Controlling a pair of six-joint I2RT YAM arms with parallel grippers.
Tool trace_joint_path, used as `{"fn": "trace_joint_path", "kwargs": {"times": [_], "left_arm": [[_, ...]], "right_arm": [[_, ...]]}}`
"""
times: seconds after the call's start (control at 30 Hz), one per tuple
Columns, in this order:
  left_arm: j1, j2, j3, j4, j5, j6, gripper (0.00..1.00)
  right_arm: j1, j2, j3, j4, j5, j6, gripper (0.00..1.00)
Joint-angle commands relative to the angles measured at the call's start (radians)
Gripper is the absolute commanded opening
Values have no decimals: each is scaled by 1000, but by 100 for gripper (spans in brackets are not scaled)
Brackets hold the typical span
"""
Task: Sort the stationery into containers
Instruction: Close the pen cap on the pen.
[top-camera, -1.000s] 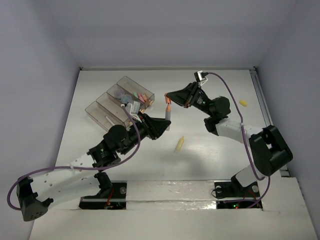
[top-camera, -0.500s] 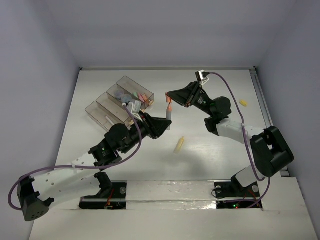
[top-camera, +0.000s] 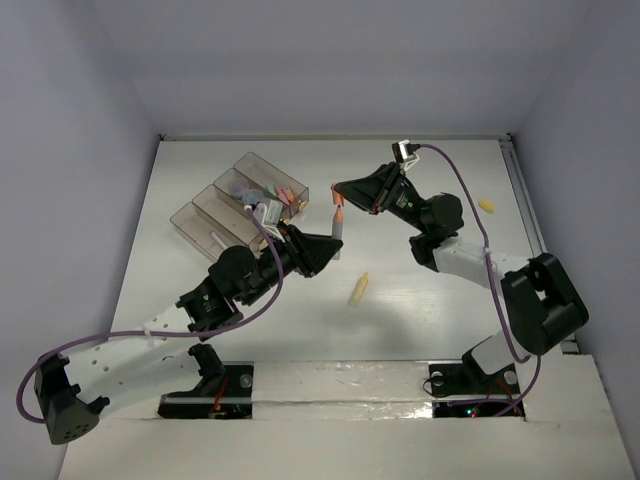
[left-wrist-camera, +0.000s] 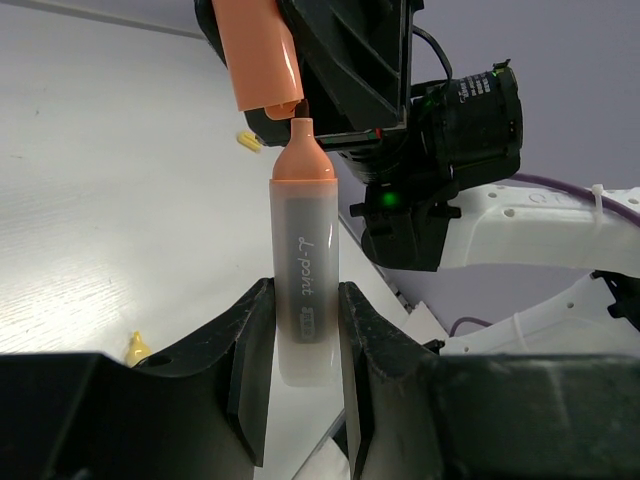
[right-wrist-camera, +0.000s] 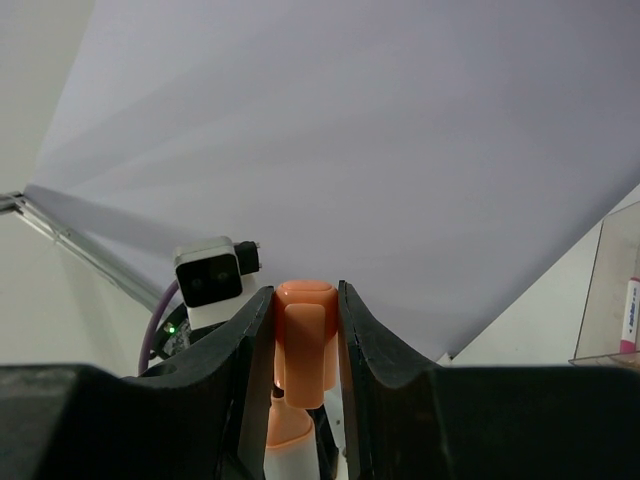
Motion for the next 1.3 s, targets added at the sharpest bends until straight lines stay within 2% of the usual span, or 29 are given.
{"fn": "trace_joint_path", "kwargs": {"times": [0.0,0.7,1.27], "left_arm": [[9,-12,33,55,12,0,0],[37,2,37,71,28,2,0],[57,16,31,194,81,-10,0]], "right_arm": [[-2,-40,24,424,6,-5,13],[-2,-58,12,424,-8,-35,14],[7,-75,-19,424,-25,-134,15]]}}
